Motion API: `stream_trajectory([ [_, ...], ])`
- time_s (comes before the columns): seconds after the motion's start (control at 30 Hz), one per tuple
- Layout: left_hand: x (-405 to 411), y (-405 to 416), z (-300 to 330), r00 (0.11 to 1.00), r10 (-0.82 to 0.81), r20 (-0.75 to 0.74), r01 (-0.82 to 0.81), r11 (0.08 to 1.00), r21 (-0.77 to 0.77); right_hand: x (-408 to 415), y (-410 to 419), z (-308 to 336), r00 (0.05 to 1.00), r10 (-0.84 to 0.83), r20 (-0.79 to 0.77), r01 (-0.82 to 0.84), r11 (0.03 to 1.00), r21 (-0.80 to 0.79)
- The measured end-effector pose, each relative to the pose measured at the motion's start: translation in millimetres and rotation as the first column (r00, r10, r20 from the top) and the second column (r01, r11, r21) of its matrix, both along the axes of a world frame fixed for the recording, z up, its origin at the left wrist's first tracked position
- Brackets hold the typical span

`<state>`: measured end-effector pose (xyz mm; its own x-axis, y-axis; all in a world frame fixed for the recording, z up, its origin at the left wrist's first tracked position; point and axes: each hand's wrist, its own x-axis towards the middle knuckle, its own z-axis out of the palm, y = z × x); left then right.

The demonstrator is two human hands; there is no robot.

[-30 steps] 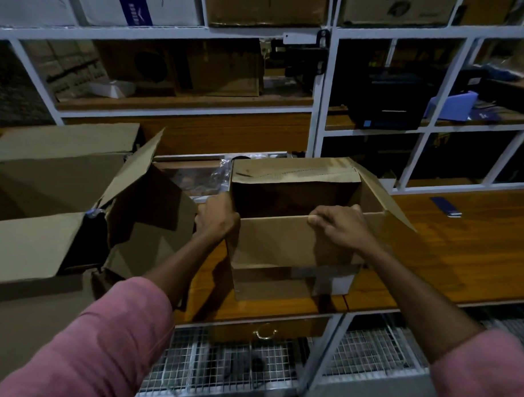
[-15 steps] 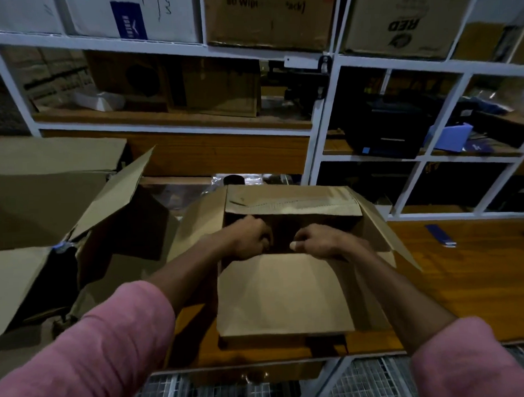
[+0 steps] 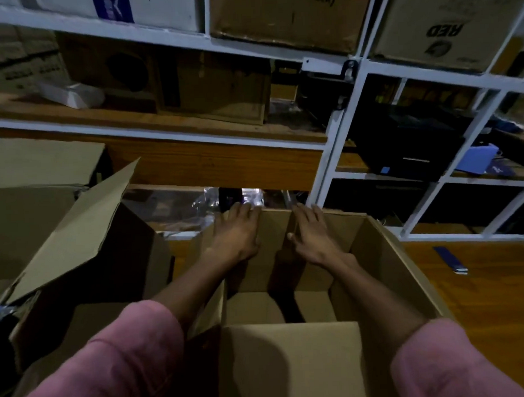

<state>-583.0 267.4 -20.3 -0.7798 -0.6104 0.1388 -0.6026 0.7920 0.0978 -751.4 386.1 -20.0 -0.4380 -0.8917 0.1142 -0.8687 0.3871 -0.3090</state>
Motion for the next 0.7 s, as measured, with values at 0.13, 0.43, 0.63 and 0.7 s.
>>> stream_trajectory([
  [0.13, 0, -1, -2, 0.996, 0.022, -0.09, -0.02, 1.0, 0.024, -4, -24, -6, 0.994, -0.09, -0.055, 0.082, 0.988, -0.129],
  [0.43, 5, 1, 2, 0.972, 0.06, -0.227, -0.046, 0.997, 0.067, -7, -27, -8, 0.996, -0.084, -0.02, 0.081, 0.99, -0.119],
  [0.63, 18, 20, 16, 0.956, 0.074, -0.283, -0.088, 0.996, -0.035, 7, 15, 14, 0.999, 0.035, 0.029, -0.03, 0.989, -0.144],
  [0.7, 23, 40, 19, 0.974, 0.04, -0.224, -0.059, 0.995, -0.082, 10, 39, 19, 0.997, 0.082, 0.011, -0.08, 0.987, -0.141],
])
